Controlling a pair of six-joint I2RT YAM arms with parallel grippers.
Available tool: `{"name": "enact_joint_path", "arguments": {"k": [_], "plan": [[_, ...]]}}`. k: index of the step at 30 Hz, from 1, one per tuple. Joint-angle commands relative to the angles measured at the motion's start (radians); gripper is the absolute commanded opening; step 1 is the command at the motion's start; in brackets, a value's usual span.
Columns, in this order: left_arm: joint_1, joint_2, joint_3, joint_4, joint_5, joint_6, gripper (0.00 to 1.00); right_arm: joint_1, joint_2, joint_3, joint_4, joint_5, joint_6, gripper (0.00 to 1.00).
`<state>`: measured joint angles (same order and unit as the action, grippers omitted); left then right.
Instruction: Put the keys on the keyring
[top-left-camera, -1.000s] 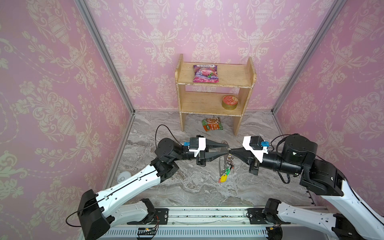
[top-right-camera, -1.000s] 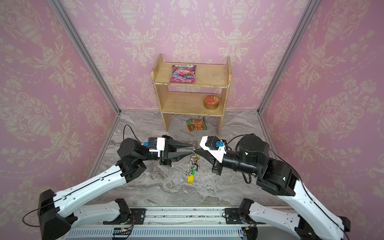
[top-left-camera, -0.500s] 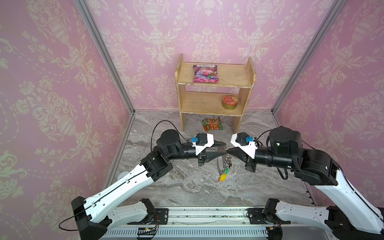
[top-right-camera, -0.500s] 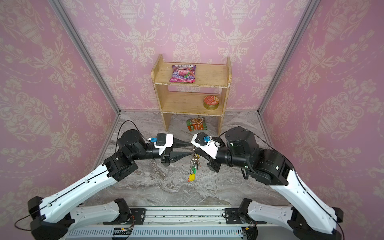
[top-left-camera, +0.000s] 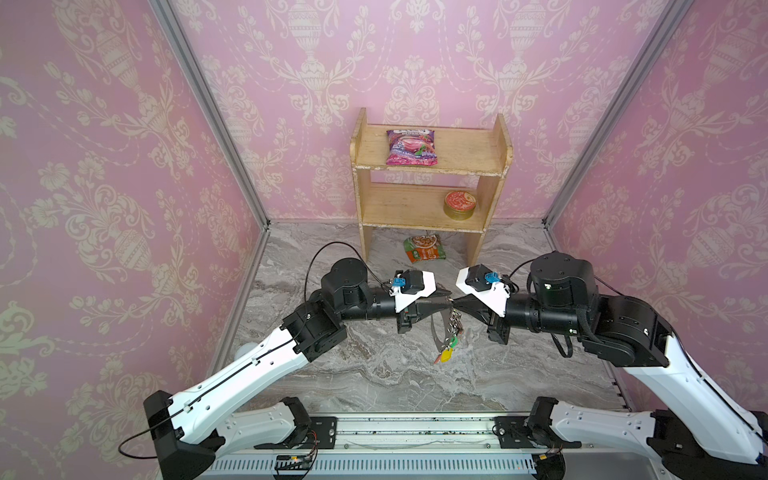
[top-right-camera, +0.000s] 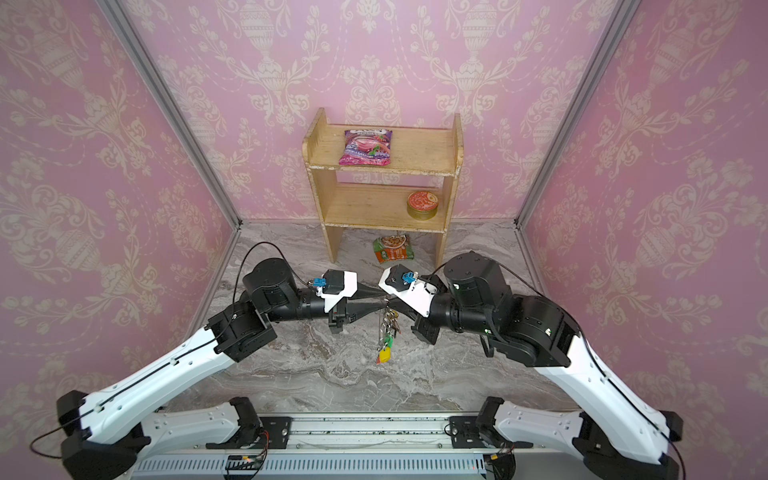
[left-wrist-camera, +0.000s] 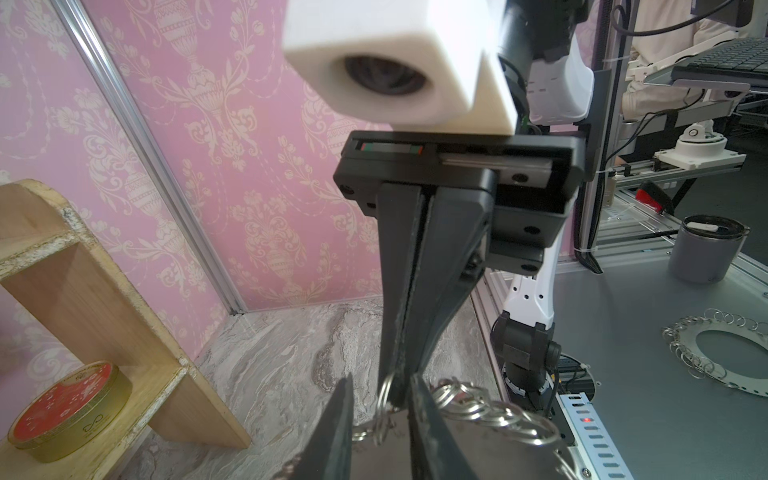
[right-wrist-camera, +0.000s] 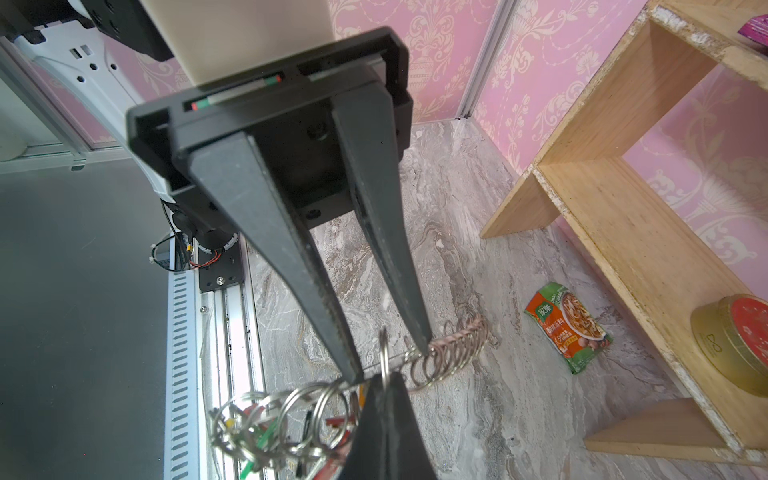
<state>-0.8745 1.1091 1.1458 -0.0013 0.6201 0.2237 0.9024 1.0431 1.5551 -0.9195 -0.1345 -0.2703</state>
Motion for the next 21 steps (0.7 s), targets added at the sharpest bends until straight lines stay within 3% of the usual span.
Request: {"name": "enact_joint_path", "arguments": {"k": [1, 21], "plan": [[-0.008, 0.007, 0.028, 0.0, -0.007, 0.021, 0.23, -0.007, -0.004, 0.028, 0.038, -0.018, -0.013, 0.0], [-0.033, 0.034, 0.034, 0.024, 0.02, 0.034, 0.04, -0.008, -0.008, 0.02, 0.055, -0.03, -0.007, 0.0]]}}
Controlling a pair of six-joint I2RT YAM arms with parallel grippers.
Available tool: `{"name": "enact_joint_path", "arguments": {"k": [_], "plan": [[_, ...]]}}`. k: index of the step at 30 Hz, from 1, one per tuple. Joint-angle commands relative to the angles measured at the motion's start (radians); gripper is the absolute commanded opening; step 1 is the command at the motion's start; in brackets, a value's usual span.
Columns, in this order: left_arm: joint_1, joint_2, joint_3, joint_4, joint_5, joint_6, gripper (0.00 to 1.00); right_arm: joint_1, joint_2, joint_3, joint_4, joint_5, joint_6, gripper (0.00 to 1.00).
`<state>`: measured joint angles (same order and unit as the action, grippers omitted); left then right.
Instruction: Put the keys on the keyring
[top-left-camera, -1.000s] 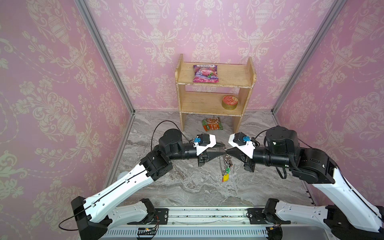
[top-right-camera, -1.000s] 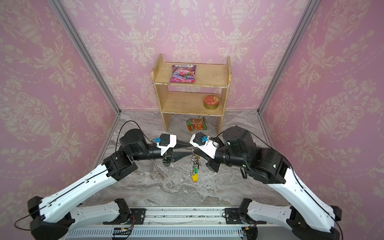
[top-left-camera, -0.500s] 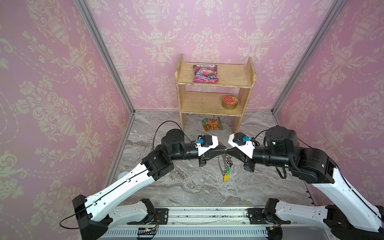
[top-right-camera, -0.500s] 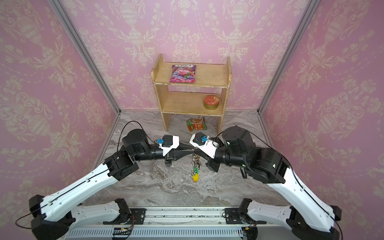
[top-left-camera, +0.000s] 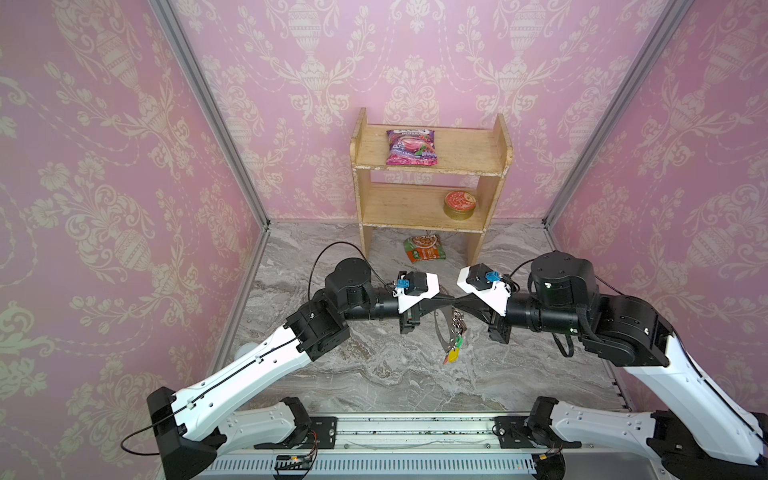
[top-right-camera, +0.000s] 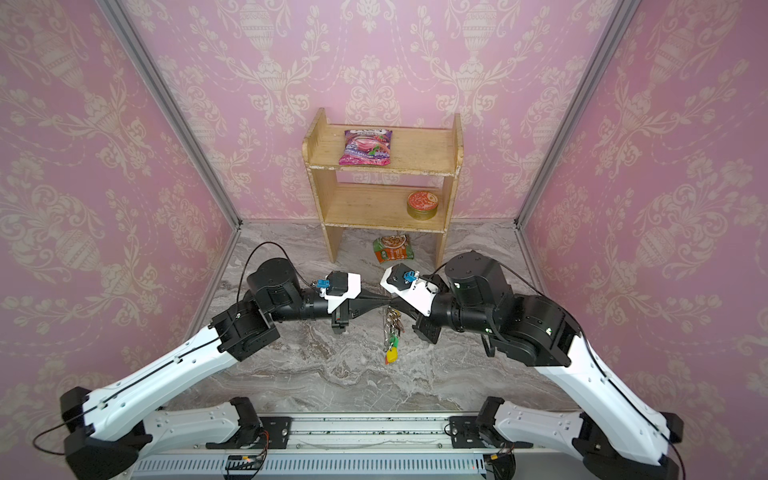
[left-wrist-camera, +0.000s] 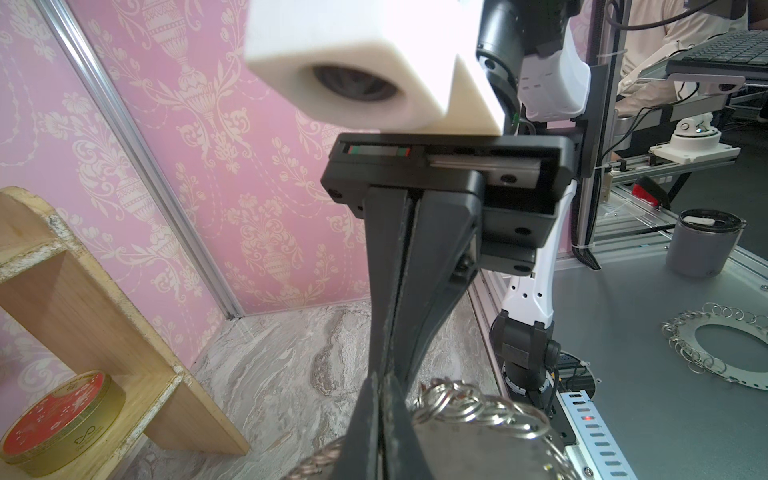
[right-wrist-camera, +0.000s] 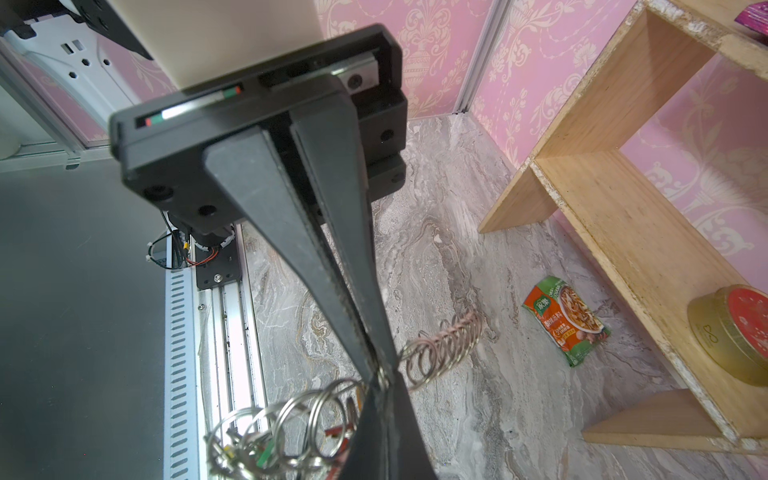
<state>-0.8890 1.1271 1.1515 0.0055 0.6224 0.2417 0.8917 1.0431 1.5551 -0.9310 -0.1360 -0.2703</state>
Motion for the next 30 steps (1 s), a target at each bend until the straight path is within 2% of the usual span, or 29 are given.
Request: {"name": "enact_joint_path", "arguments": {"k": [1, 7, 9, 11, 15, 22, 30], "plan": [[-0.021, 0.017, 0.028, 0.014, 0.018, 0.019, 0.02, 0.003, -0.008, 0.02, 0.067, -0.027, -0.007, 0.0], [-0.028, 0.013, 0.023, 0.019, -0.009, 0.043, 0.0, 0.003, -0.013, 0.019, 0.072, -0.021, 0.003, 0.01], [-0.028, -0.005, 0.002, 0.065, -0.03, 0.053, 0.0, 0.003, -0.024, 0.011, 0.073, 0.0, 0.008, 0.2], [-0.028, -0.024, -0.029, 0.136, -0.044, 0.053, 0.0, 0.003, -0.042, 0.0, 0.077, 0.023, 0.012, 0.3], [-0.027, -0.044, -0.084, 0.308, -0.053, 0.026, 0.0, 0.003, -0.09, -0.023, 0.106, 0.062, 0.027, 0.37], [-0.021, -0.02, -0.112, 0.529, 0.012, -0.061, 0.0, 0.001, -0.146, -0.057, 0.17, 0.07, 0.034, 0.36], [-0.019, 0.007, -0.105, 0.626, 0.033, -0.106, 0.0, 0.0, -0.16, -0.092, 0.201, 0.026, 0.051, 0.23]]}}
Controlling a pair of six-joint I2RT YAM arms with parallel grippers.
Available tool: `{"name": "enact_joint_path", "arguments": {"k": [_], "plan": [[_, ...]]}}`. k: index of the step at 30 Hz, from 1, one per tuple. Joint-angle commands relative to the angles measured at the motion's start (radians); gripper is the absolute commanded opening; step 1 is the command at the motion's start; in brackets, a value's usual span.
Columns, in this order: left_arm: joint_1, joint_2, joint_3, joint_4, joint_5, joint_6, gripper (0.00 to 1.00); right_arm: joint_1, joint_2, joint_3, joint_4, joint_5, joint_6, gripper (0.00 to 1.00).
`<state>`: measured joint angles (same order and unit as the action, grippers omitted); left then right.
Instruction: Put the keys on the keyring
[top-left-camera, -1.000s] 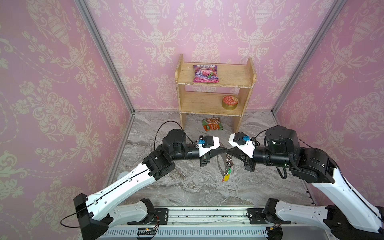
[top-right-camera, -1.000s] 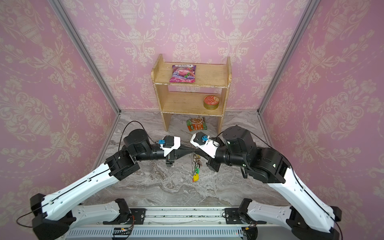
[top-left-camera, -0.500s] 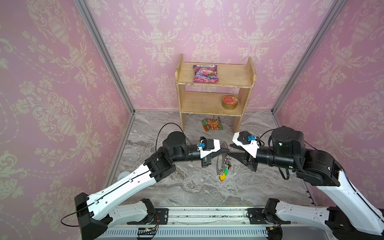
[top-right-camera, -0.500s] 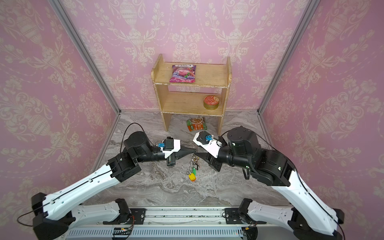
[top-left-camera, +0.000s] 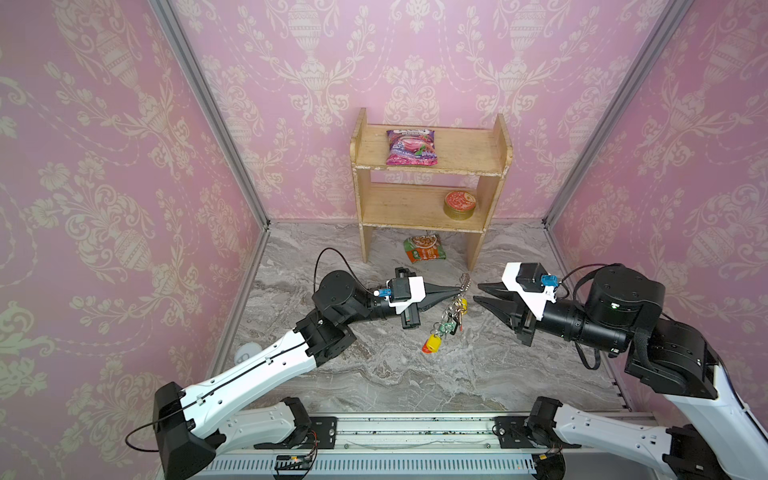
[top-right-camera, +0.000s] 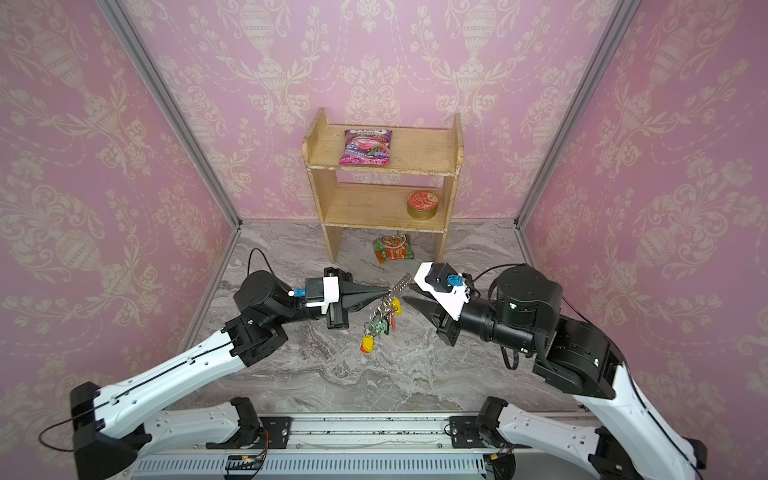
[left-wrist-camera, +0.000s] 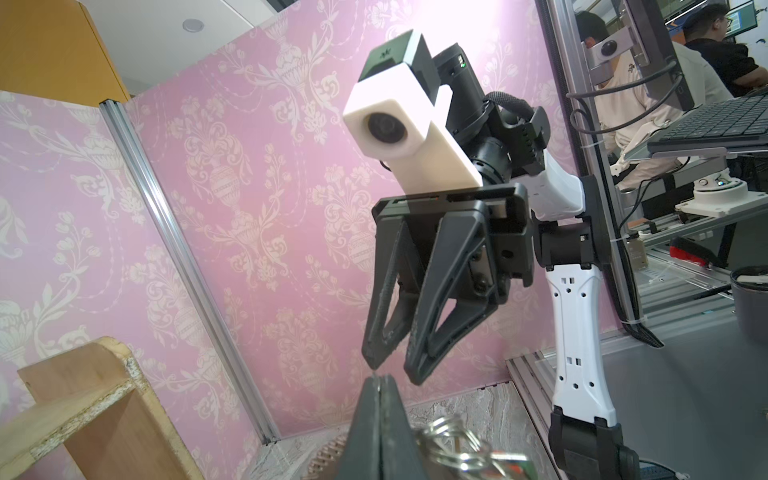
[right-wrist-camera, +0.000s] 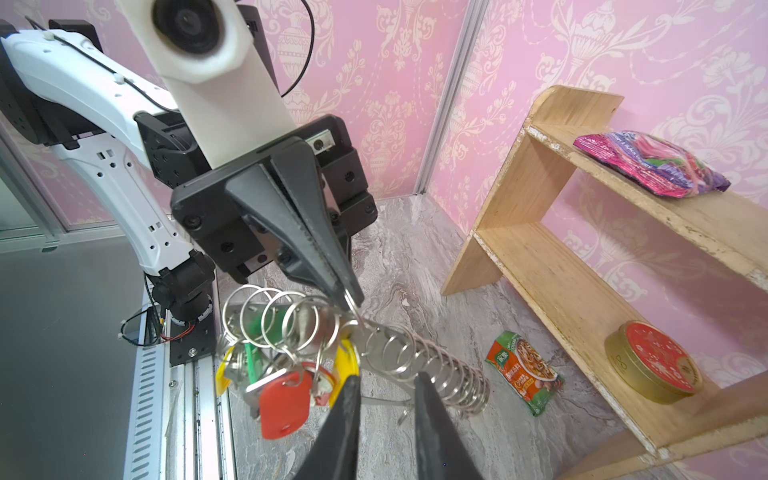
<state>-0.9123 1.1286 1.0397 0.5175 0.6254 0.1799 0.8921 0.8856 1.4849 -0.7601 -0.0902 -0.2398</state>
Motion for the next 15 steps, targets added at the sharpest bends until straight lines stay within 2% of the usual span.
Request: {"name": "enact_joint_path", "arguments": {"k": [1, 7, 15], "plan": [[0.004, 0.009, 0.006, 0.129, 0.032, -0.051, 0.0, -0.001, -0.006, -0.03, 0.041, -0.025, 0.026, 0.21], [0.007, 0.029, 0.002, 0.18, 0.038, -0.069, 0.0, -0.004, 0.007, -0.035, 0.06, -0.08, 0.043, 0.16], [0.008, 0.031, -0.01, 0.217, 0.034, -0.088, 0.0, -0.005, 0.022, -0.073, 0.113, -0.133, 0.085, 0.16]]}}
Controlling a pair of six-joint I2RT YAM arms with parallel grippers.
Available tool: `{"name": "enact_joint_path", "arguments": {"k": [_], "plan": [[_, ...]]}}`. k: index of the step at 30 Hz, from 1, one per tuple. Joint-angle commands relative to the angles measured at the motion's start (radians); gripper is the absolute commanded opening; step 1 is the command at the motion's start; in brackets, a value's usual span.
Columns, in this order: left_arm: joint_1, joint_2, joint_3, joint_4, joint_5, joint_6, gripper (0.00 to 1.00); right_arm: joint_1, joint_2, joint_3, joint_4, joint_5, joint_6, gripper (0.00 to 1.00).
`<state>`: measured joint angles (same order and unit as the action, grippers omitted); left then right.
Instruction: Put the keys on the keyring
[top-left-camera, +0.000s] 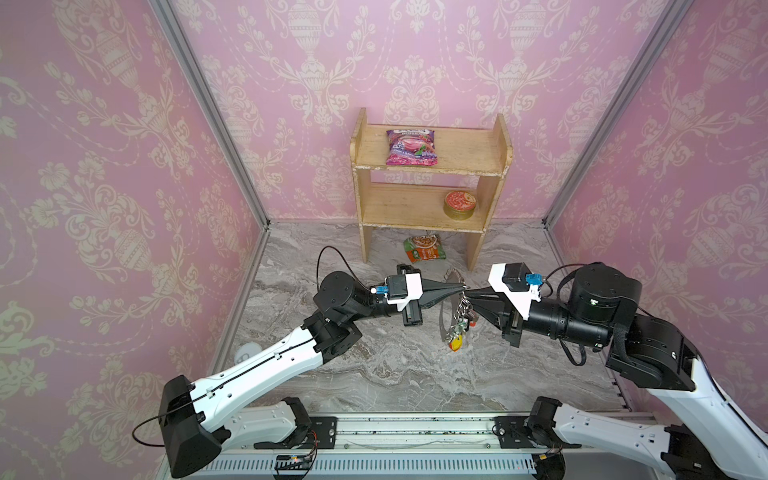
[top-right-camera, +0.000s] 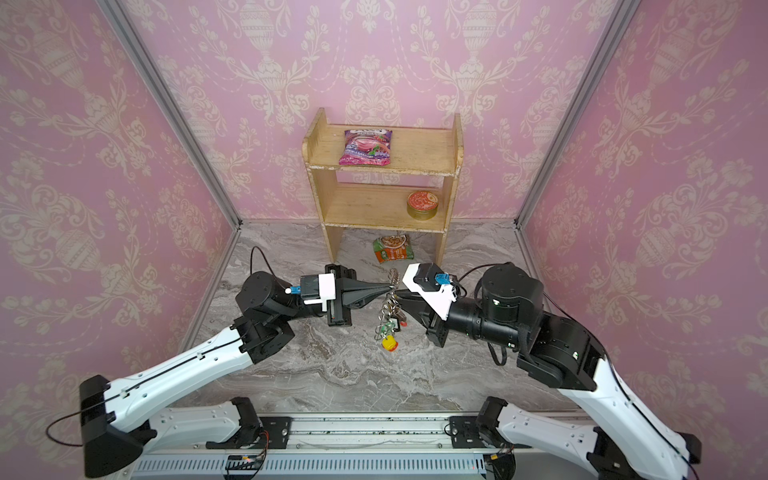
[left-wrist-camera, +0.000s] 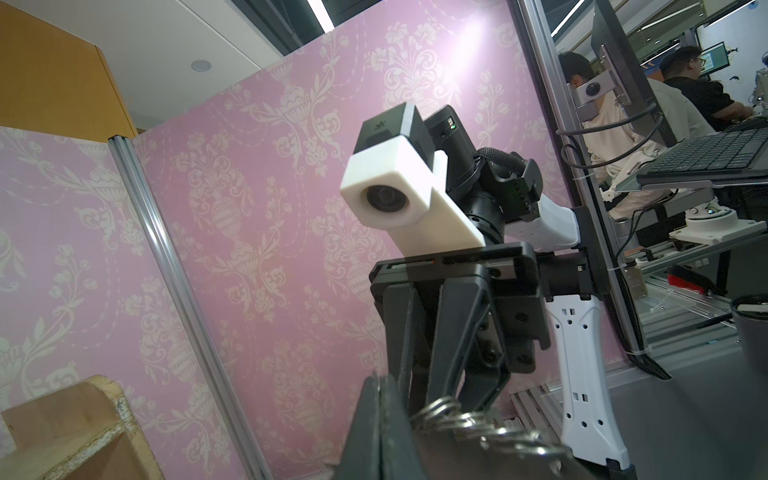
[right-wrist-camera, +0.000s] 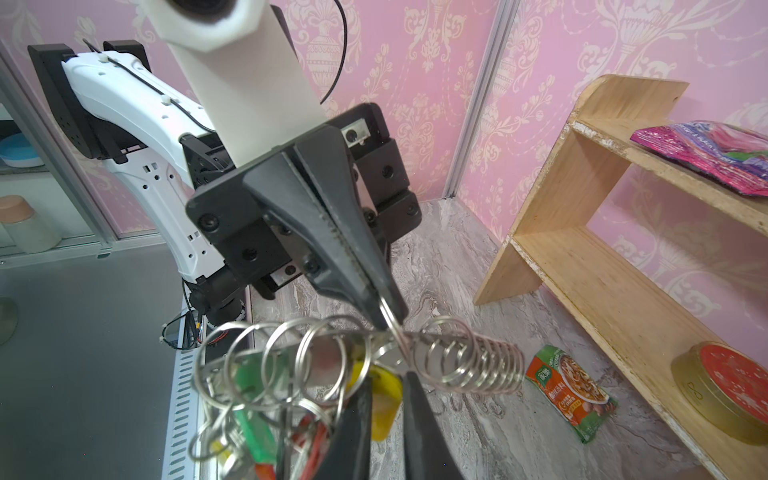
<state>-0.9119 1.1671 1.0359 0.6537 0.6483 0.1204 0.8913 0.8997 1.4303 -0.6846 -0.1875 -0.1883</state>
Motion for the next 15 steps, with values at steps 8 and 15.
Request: {"name": "enact_joint_path", "arguments": {"k": [8, 15], "plan": [[0.019, -0.012, -0.02, 0.113, 0.011, -0.045, 0.0, -0.01, 0.004, -0.028, 0.035, -0.019, 0.055, 0.3], [0.027, -0.008, -0.02, 0.133, 0.016, -0.064, 0.0, -0.014, -0.014, -0.063, 0.058, -0.026, 0.081, 0.36]]}}
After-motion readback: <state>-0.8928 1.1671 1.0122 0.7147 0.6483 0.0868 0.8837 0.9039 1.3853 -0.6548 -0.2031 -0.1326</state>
